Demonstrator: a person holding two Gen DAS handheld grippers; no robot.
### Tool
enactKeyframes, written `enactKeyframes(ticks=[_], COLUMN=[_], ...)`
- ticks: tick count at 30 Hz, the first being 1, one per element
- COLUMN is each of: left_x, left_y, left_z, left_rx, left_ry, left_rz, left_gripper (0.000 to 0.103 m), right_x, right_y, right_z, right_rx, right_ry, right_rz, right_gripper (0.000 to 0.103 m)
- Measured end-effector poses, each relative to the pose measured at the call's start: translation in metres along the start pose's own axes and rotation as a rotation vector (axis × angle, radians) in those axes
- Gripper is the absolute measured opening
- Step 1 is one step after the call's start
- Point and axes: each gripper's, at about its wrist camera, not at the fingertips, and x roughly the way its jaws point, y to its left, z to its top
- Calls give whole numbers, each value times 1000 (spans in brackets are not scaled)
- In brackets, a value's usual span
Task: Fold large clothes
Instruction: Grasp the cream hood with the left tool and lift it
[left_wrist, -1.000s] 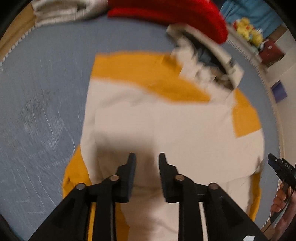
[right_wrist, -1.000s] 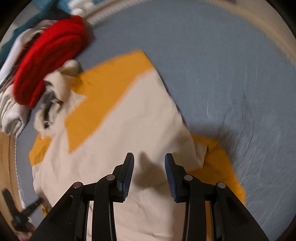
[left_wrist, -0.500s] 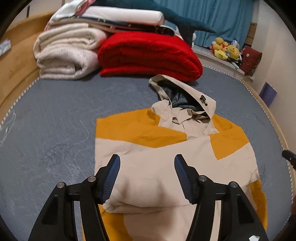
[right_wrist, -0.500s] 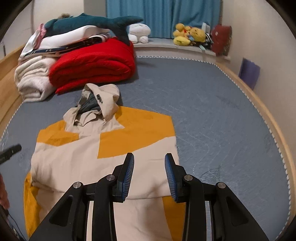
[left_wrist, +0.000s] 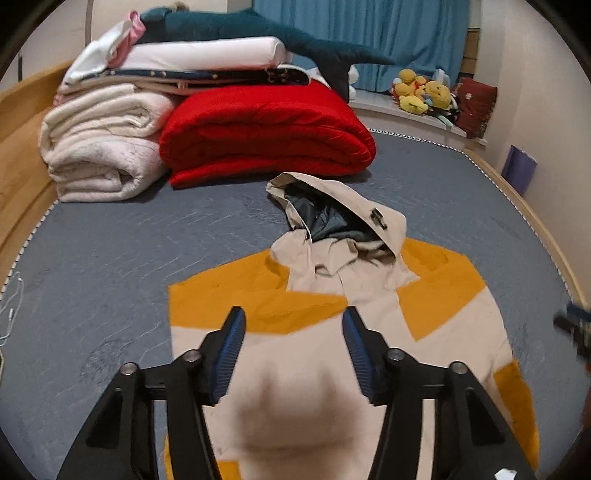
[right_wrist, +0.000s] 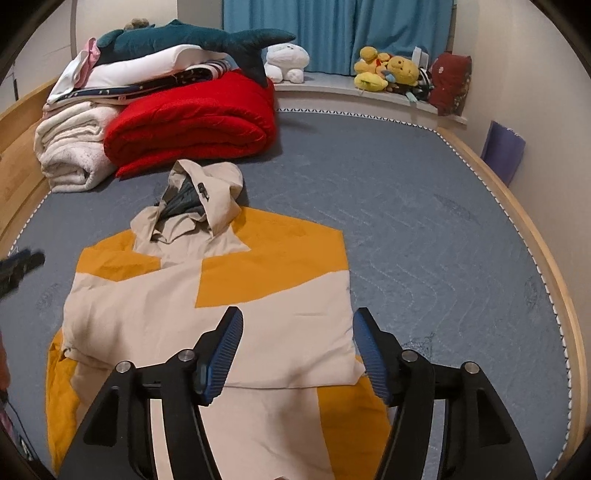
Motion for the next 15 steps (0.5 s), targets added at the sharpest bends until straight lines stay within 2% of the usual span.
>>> enactKeyframes(ticks=[4,6,12,14,15], left_x=[44,69,160,190,204], left_y=[2,5,15,20,23], left_z=[41,58,113,126,131], left_rx=[2,0,-21,-47,-62], left_ry=[11,32,98,123,136], left_rz=[38,44,16,-14,-28], left_gripper=[28,16,12,12,12], right_x=[6,9,9,10,14], right_y=[-1,-4,-2,1,3], right_z=[-1,1,5,4,4], right_rx=[12,37,52,22,10], right_ry=[23,33,19,3,5], right_rz=[-7,-3,0,-2,-8], right_gripper=[63,63,60,23,17])
